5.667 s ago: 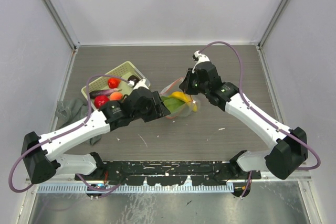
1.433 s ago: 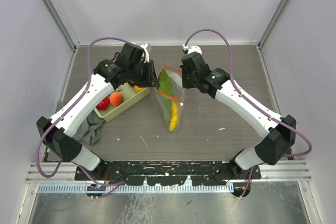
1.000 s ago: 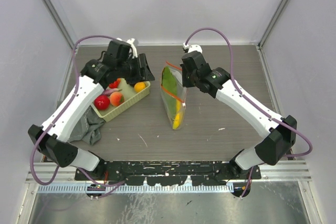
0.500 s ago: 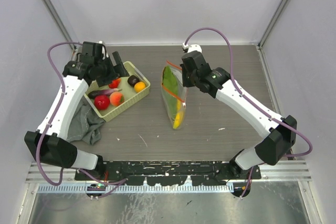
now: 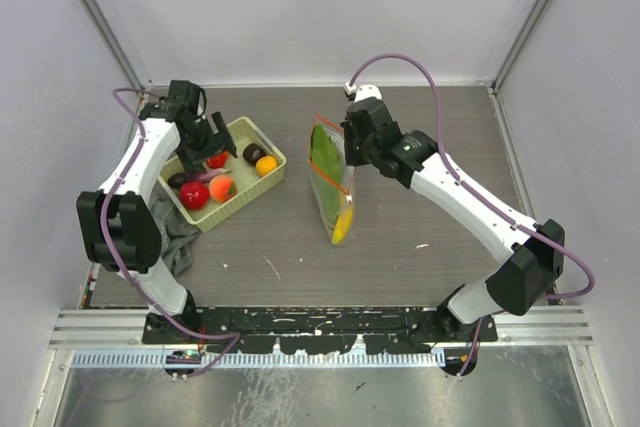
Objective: Place the food in the zip-top bag and seal the zipper
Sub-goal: Pick up the fake fruit from the bin.
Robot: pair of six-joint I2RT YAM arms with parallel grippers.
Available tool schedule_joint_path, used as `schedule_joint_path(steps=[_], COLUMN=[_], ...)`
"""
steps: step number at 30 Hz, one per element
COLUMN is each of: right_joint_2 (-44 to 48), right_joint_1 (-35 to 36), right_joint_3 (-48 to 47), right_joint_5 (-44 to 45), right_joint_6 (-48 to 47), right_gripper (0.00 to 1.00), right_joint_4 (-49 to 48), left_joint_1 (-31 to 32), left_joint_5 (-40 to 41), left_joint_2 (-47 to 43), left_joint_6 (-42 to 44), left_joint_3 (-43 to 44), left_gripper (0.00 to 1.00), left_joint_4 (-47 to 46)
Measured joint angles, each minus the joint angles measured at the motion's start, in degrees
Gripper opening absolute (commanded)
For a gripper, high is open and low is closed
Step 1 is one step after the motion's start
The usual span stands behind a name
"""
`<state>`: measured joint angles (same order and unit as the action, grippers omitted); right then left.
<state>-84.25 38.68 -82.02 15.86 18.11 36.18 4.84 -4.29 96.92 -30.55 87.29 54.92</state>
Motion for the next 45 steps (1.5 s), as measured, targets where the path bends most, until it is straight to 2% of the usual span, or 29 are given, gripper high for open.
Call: schedule_joint_path(steps=[7, 11, 21, 24, 32, 37, 45], right_joint_2=[0.0, 0.4, 0.8, 0.8, 0.8, 0.8, 0.8], right_joint_1=[0.0, 0.0, 0.0, 0.0, 0.0, 0.0, 0.0], right_joint_3=[1.1, 1.8, 3.1, 3.2, 3.2, 3.2, 3.3], right_joint_5=[-1.2, -1.6, -2.7, -3.7, -4.7, -4.9, -5.0], right_joint_6=[-0.3, -0.7, -1.5, -1.5, -1.5, -1.5, -1.4], right_gripper=[0.01, 0.01, 0.01, 0.01, 0.01, 0.01, 0.01], right_joint_4=[-1.5, -1.9, -2.9, -3.2, -3.4, -3.4, -3.6], left_joint_1=[-2.8, -3.6, -2.3, -1.8, -0.7, -0.3, -0.2], left_joint_5=[5.6, 8.1, 3.3, 2.5, 1.9, 1.5, 1.2], left_joint_2=[-0.2, -0.2, 0.0, 0.5, 6.4, 8.8, 9.5], left_joint_6=[-7.6, -8.2, -4.0, -2.8, -1.6, -1.5, -1.7], left_joint_3=[-5.4, -6.8, -7.1, -7.9, -8.0, -8.1, -8.4], left_gripper=[0.87, 0.87, 0.87, 0.92, 0.93, 0.88, 0.65], left_joint_4=[-7.3, -8.7, -6.7, -5.9, -4.9, -5.0, -5.4])
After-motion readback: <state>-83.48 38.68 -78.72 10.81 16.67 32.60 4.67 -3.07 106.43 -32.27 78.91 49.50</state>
